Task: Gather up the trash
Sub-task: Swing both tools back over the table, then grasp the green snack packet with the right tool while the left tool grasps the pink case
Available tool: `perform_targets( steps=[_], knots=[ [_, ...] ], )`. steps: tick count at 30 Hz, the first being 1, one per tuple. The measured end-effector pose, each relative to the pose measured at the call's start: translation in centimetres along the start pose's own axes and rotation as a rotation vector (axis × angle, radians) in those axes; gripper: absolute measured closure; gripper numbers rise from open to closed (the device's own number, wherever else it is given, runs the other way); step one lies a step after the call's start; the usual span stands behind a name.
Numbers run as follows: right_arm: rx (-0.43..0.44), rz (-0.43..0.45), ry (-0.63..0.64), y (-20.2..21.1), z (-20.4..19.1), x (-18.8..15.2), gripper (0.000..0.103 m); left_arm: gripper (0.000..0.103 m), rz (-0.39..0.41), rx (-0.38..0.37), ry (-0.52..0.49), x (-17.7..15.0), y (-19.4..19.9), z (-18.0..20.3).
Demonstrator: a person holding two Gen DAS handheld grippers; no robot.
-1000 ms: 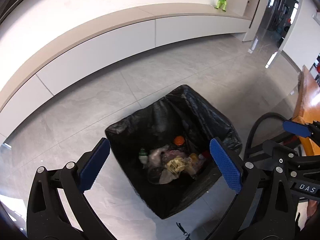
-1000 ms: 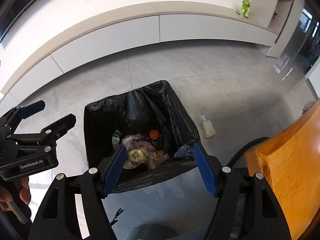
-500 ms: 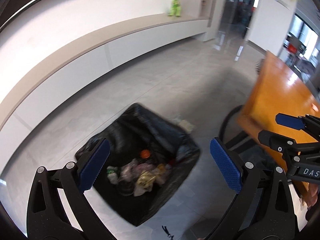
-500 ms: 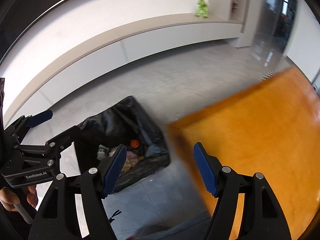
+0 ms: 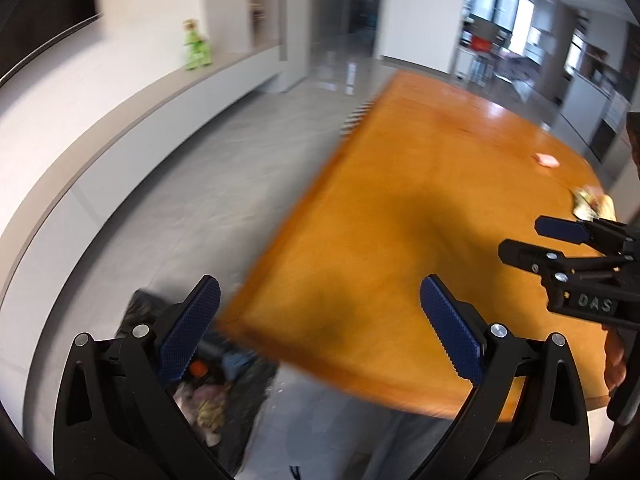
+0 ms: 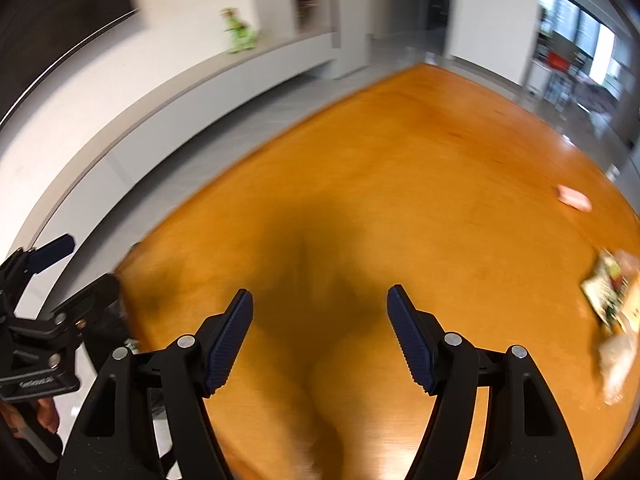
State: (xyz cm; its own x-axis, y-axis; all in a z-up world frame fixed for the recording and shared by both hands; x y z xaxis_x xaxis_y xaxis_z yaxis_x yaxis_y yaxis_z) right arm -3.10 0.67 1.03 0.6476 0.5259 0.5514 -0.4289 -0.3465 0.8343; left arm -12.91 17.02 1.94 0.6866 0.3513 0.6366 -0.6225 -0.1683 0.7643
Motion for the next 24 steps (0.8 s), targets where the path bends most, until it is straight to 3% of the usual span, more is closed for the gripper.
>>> perform_targets(
  steps=[14,20,24],
  knots=[
    [-0.25,-0.024,-0.321,1.1,19.9,-2.5,0.033,0.006,-0.067,-0.186,-0.241,3.2,-4.3,17.5],
    [-0.372,-0.111,-0.463,0.5,27.5,-4.5,0.033,0.006,-0.093,-0.218,-0.317,5.1,-7.0,23.8],
    [-0.411,-0.175,-0.523,-1.1,30.5,-5.5,0.033,0.006,-0.119,-0.243,-0.359,5.7,-8.8,27.5]
  ],
)
Point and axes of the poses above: each gripper's, at about its wrist camera, not at the fingertips, and y roughly against the way its jaws point, z to its right, x to its top, the point moved 9 cm from there along -y, roughly the way its jaws point, and after that the axes turned 7 degrees about y, right-handed, at the moved point
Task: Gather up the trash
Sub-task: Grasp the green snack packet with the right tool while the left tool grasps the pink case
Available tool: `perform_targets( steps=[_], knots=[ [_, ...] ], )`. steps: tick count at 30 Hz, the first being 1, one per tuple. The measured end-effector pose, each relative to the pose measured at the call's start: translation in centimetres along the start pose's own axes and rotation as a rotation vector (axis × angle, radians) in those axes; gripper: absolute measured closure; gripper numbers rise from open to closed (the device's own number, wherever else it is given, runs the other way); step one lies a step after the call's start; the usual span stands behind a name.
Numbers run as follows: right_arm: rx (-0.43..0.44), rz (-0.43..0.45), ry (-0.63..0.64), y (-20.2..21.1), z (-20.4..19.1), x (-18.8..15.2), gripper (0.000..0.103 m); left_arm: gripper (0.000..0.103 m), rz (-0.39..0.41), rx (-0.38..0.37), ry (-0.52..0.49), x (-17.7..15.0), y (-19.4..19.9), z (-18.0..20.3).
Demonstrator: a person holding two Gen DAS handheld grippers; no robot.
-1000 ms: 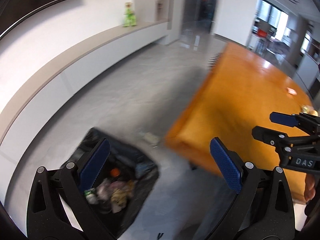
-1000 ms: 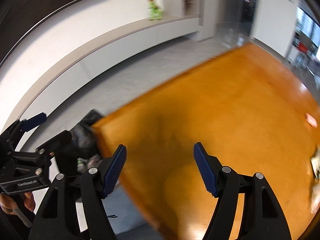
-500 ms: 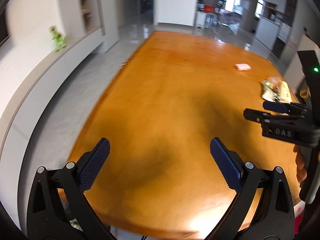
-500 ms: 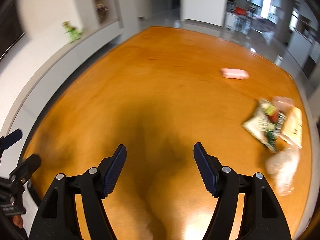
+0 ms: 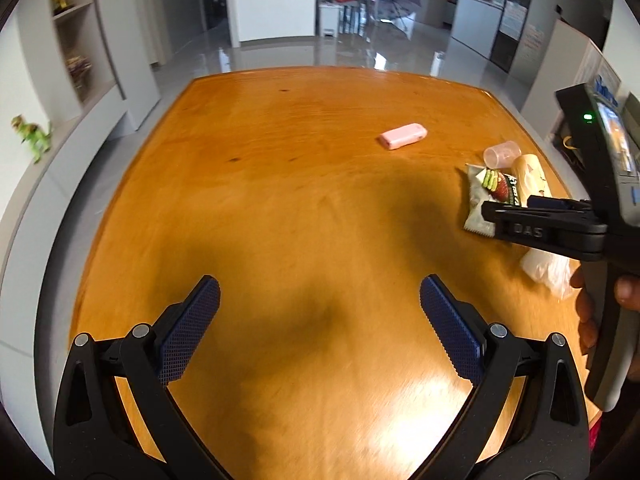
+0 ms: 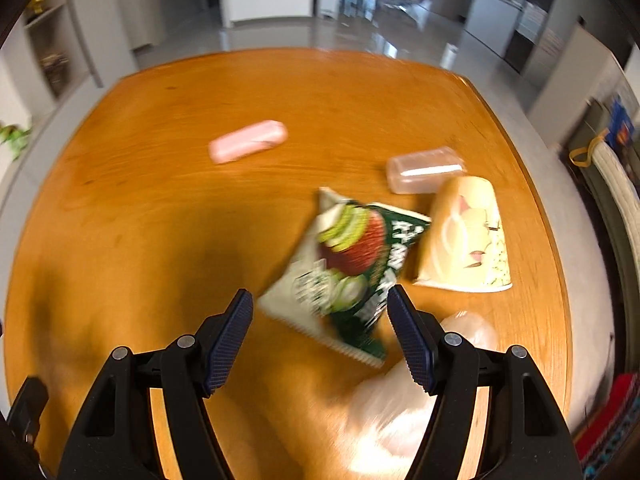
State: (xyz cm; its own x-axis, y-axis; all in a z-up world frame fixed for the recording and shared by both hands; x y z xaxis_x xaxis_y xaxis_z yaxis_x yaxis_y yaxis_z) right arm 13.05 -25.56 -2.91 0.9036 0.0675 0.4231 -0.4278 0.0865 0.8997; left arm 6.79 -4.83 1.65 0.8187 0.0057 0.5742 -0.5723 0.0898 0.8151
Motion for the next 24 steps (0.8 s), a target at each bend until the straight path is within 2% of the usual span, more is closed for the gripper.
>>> perform_targets(
  steps=[3,8,14,17,20,22,24],
  knots=[
    [0.006,-0.039,-0.022,-2.0,0.5,0.6,0.031,0.006,-0.016,-0.017,-0.038,1.0,-1.5,1.7],
    [0.005,-0.03,-0.02,-2.8,0.8,1.8,0.029,0.006,-0.025,-0.024,-0.087,3.1,-3.8,3.3],
    [0.132,-0.042,-0.152,-3.4,1.9,2.9,0.022,0.006,-0.008,-0.019,-0.162,6.4,-6.7,4.5],
    [0.125,-0.06,-0.177,-3.9,1.9,3.5,0.02,0.006,-0.008,-0.018,-0.203,7.5,-8.2,5.1],
    [0.086,-0.084,-0.127,-4.9,1.2,3.6,0.02,0.006,-0.018,-0.022,-0.209,7.7,-9.0,5.4],
    [0.07,-0.076,-0.072,-5.3,1.0,3.5,0.037,0.006,-0.024,-0.04,-0.21,8.0,-9.4,5.8],
    [0.088,-0.071,-0.06,-5.1,1.0,3.0,0.038,0.006,-0.019,-0.048,-0.224,8.6,-9.9,6.2]
  ],
)
Point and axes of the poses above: each gripper's, at about its wrist camera, not at the fingertips, and y roughly against the way its jaws point, z to its right, x to its top, the point moved 9 cm from there along -y, roughly the way its jaws point, and after that the axes turned 7 degrees about y, right-handed, at the moved point
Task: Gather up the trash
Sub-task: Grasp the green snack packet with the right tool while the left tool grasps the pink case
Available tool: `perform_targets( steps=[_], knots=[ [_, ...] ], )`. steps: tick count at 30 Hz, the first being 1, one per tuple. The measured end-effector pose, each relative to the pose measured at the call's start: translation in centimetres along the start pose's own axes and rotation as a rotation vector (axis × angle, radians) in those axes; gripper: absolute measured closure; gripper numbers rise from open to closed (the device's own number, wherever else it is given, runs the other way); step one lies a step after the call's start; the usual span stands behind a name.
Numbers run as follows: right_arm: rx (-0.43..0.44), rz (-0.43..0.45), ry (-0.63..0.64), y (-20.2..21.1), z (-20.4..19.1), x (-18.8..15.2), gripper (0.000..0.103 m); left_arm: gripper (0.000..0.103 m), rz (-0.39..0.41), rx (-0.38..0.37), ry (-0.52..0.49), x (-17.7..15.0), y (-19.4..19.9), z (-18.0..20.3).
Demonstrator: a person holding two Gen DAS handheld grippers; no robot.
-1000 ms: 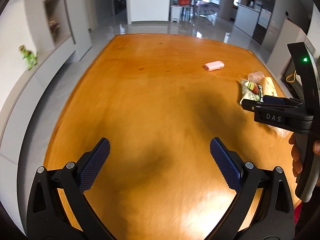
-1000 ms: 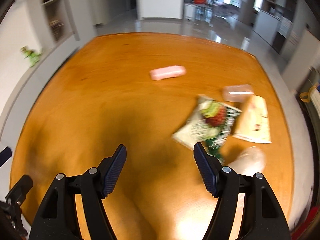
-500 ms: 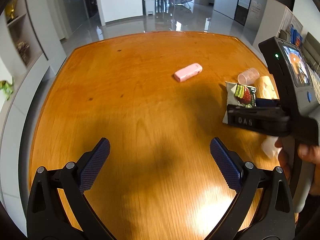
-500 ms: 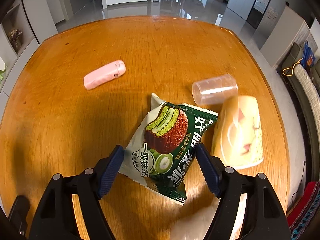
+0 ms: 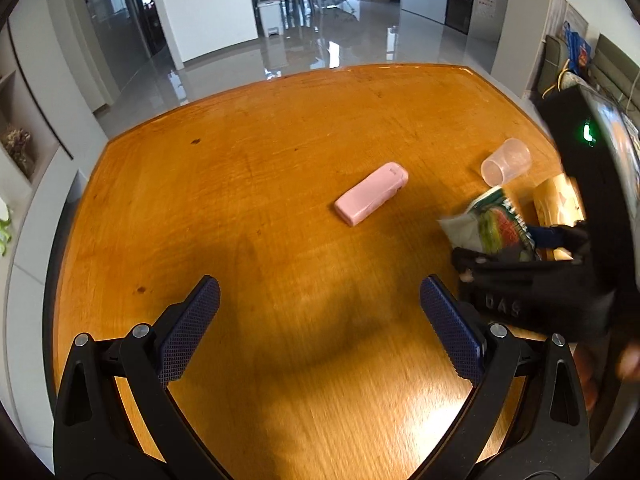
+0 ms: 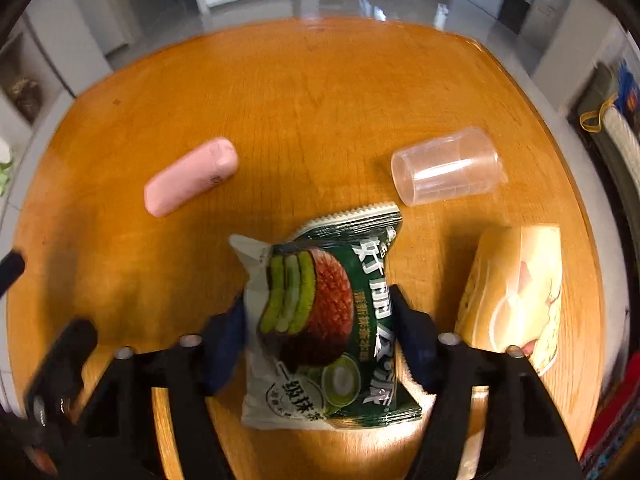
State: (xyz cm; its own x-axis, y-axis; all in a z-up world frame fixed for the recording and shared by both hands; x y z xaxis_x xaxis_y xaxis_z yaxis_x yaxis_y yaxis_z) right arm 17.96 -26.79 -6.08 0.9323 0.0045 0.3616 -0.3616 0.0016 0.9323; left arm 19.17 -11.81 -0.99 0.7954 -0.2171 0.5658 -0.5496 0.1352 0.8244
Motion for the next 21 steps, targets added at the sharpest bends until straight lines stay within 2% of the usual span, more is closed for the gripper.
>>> perform_targets(
  steps=[2,7,10,17,18,19,21],
  knots=[
    [0.022,-0.003,0.001,0.4,0.3,-0.8,0.039,0.006,-0.005,-0.006,-0.018,0.5,-0.6,0.1],
    [0.013,-0.006,0.031,1.0,0.5,-2.7,0.039,0.006,-0.021,-0.024,-0.035,2.0,-2.5,0.7],
    [0.009,0.0,0.041,1.0,0.1,-2.1,0.039,0.008,-0.009,-0.004,-0.059,3.0,-3.6,1.3],
    [0.005,0.005,0.046,0.9,0.4,-1.9,0.039,0.034,-0.015,-0.003,-0.204,3.8,-5.7,5.0],
    [0.004,0.006,0.046,1.0,0.3,-2.0,0.039,0.045,-0.018,0.001,-0.217,3.7,-5.8,5.1],
    [0.004,0.007,0.047,1.0,0.2,-2.0,0.039,0.064,-0.029,0.012,-0.233,3.4,-6.2,5.3],
    [0.003,0.009,0.046,0.9,-0.1,-1.9,0.039,0.073,-0.052,0.026,-0.241,2.9,-6.7,5.3]
  ],
)
Point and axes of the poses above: each gripper's, at about its wrist camera, not at the fingertips, and y roughly against the way its jaws point, z to its right, x to its top, the point moved 9 cm from there along -y, roughly the way its jaws point, and after that the axes turned 7 degrees about y, right-handed, at the moved point
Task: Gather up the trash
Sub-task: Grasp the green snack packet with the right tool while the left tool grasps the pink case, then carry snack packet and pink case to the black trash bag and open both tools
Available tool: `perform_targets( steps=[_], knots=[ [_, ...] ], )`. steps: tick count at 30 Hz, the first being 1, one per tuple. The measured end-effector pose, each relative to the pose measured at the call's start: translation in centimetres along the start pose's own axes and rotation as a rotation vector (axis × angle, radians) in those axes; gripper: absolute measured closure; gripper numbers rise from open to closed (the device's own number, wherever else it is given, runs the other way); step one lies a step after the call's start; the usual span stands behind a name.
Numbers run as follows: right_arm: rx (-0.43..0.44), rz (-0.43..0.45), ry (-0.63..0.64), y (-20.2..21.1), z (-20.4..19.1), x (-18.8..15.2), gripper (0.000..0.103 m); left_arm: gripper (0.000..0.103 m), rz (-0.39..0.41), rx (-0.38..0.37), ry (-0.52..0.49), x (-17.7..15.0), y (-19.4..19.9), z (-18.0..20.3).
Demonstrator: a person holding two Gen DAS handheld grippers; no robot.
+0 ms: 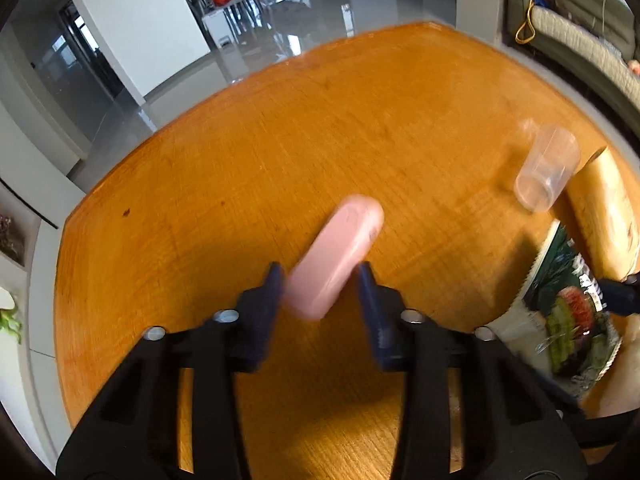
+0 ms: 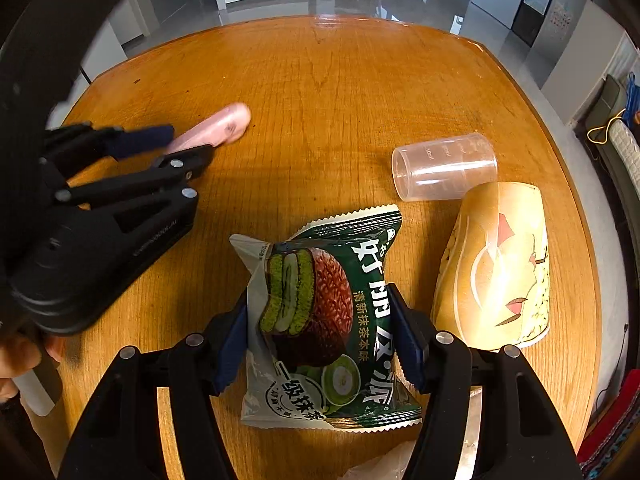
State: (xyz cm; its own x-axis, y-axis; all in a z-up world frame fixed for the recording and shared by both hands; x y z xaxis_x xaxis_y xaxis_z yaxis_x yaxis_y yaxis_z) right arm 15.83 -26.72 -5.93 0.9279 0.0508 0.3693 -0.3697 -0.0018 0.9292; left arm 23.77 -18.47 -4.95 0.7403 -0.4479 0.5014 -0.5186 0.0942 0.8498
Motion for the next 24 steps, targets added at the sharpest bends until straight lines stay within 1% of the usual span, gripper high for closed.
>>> perform_targets(
  steps=[1,4,7,10,14,16,20,24],
  knots=[
    [0.0,0.0,0.001,0.0,0.0,0.0,0.039,0.079,-0.001,0.003,0.005,-0.1,0.0,-0.1],
    [-0.002,0.005,0.0,0.1,0.0,-0.3,0.039,0.08,-0.014,-0.01,0.048,-0.7,0.4,-0.6],
    [-0.007,0.016,0.003,0.4,-0.1,-0.4,0.039,0.08,-0.026,0.002,0.077,-1.9,1.3,-1.3],
    [0.017,0.025,0.0,0.7,-0.7,-0.8,0.04,0.08,-0.028,-0.007,0.11,-3.3,2.3,-1.9],
    [0.047,0.032,0.025,1.4,-2.5,-1.4,0.04,0.081,-0.016,-0.026,0.157,-5.2,4.2,-3.0],
    [0.058,0.038,0.038,2.0,-3.5,-1.6,0.04,0.084,-0.008,-0.042,0.182,-6.3,5.4,-3.6],
    [0.078,0.058,0.065,3.6,-5.7,-2.4,0.04,0.087,0.006,-0.05,0.222,-8.9,7.6,-4.8],
    [0.105,0.08,0.095,5.3,-8.1,-3.7,0.04,0.087,-0.01,-0.08,0.273,-11.8,9.1,-6.0]
  ],
)
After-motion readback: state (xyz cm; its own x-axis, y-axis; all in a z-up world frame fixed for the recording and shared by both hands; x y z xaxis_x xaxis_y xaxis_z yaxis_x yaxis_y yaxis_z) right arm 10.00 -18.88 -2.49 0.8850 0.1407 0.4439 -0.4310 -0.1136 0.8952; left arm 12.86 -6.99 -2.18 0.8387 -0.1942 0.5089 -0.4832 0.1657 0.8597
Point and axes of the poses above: each gripper's, at about its wrist camera, not at the fingertips, and y roughly against the way its jaws point, z to its right, x to its top, the point moved 9 cm from there along -y, roughly the way its jaws point, and after that the axes turned 7 degrees about y, right-handed, at the moved point
